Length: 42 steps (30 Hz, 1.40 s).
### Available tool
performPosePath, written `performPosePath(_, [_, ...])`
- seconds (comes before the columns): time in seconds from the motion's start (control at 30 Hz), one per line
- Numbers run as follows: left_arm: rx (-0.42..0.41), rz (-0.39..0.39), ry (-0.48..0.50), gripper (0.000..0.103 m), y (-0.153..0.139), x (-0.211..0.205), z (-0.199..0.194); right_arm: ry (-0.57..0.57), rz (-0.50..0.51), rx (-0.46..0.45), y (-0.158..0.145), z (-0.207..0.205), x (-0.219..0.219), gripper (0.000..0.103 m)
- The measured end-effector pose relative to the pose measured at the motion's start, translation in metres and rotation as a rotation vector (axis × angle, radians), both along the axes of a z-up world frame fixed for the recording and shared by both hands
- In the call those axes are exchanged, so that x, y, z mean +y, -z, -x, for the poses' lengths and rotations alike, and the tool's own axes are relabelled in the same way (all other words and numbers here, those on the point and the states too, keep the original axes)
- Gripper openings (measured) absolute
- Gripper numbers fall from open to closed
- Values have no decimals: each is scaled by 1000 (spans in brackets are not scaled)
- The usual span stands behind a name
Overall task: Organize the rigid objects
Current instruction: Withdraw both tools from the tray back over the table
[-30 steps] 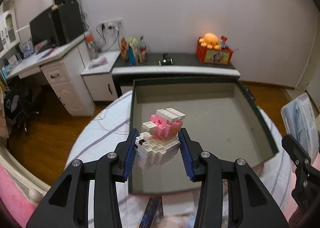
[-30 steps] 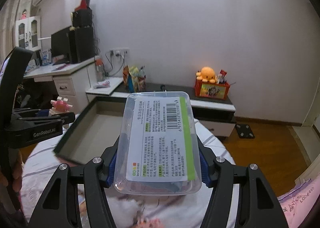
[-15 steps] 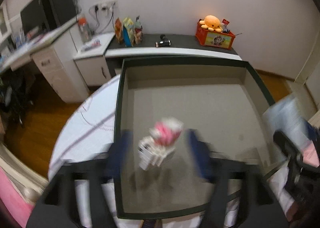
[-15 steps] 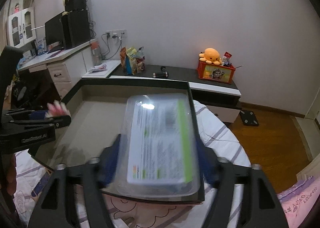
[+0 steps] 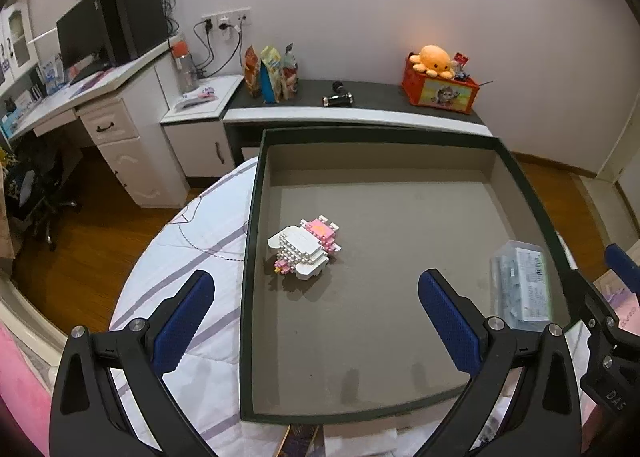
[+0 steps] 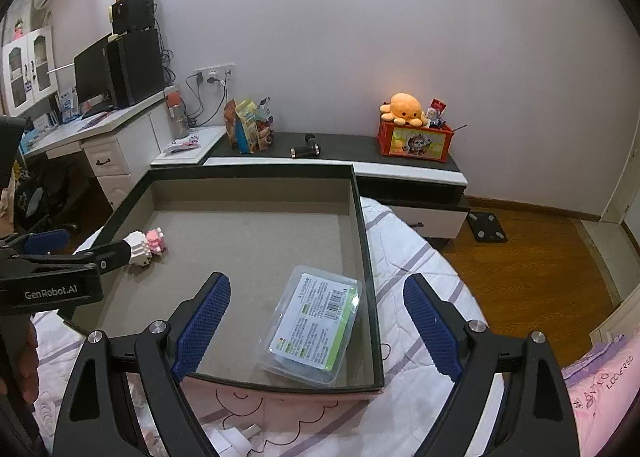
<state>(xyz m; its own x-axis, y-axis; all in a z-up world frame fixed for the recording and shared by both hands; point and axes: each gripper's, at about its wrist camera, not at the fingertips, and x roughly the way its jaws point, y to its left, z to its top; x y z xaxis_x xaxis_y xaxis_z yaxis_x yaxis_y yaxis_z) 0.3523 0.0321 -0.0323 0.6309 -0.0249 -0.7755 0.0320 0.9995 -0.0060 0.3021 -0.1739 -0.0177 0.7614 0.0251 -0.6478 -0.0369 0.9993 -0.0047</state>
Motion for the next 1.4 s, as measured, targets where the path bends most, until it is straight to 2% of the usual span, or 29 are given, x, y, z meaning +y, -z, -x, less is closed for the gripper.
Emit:
performPosePath(0.1, [-35,-15,-6,103,-12,0,13,3,19,-27,-9,11,1,90])
performPosePath(0.2, [-61,16,2,103,-27,2,29,4,26,-57,-22,26,2,90])
performPosePath(0.3, [-105,2,-7,103,-41,4,51,8,31,-91,-37,49,3,90])
performPosePath(0.67, [-257,6,-36,103,-77,25,177,-9,62,-213,-72,159,12,90])
performPosePath(0.77, [-299,-14,-49,103,-81,28,213,-18,67,-248,-76,195,15,90])
performPosePath(0.97, [-363,-40,-53,103,-82,28,276,-30,52,-285,-74,252,17,91])
performPosePath(1.07, [-382,-37,-62,103,-76,27,302,-22,35,-301,-65,274,16,103])
performPosePath(1.13, [-396,-39,-69,103,-71,26,317,-7,27,-306,-57,285,16,103])
performPosePath(1.4, [-374,-31,-34,103,-54,14,341,0,-7,-293,-45,305,10,103])
